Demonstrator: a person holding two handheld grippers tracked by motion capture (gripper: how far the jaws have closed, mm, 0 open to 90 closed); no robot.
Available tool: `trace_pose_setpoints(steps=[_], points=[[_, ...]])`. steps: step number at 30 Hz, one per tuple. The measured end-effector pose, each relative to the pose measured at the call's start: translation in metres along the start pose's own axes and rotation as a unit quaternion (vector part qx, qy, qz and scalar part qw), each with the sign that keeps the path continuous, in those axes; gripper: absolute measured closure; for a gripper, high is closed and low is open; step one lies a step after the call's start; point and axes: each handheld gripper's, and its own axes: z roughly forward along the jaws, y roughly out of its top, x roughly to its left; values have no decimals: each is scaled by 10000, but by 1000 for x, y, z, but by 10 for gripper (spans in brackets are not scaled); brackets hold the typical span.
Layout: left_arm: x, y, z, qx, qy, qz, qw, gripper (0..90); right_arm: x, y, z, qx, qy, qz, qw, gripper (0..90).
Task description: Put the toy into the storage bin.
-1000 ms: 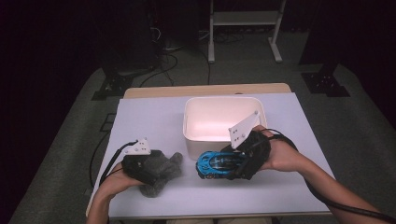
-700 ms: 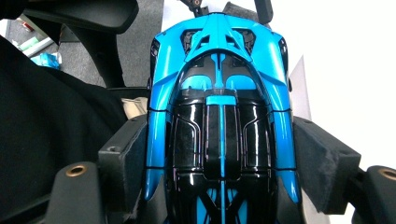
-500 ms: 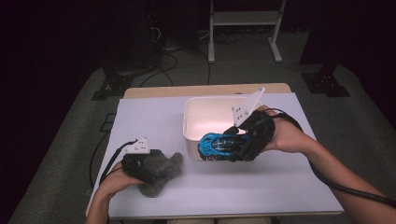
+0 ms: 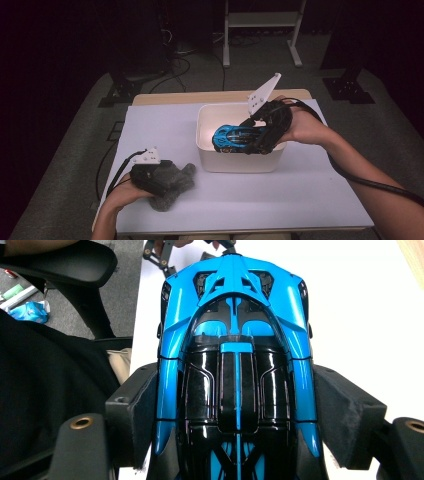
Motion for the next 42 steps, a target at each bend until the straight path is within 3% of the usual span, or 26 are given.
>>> trace_pose_setpoints(steps=[13, 27, 31, 42], points=[[-1, -2, -2, -5, 7, -13, 10000, 97, -25, 3, 4, 8, -28, 74, 10000, 252], [-3, 1, -4, -17, 40, 23, 10000, 97, -51, 0, 21, 13, 57, 173, 9998, 251], [-4, 3, -5, -2, 103, 28, 9999, 76, -58, -4, 31, 75, 140, 207, 9997, 251], [-3, 0, -8, 29, 169, 4, 9999, 76, -71, -11, 45, 299, 94, 238, 9992, 251]])
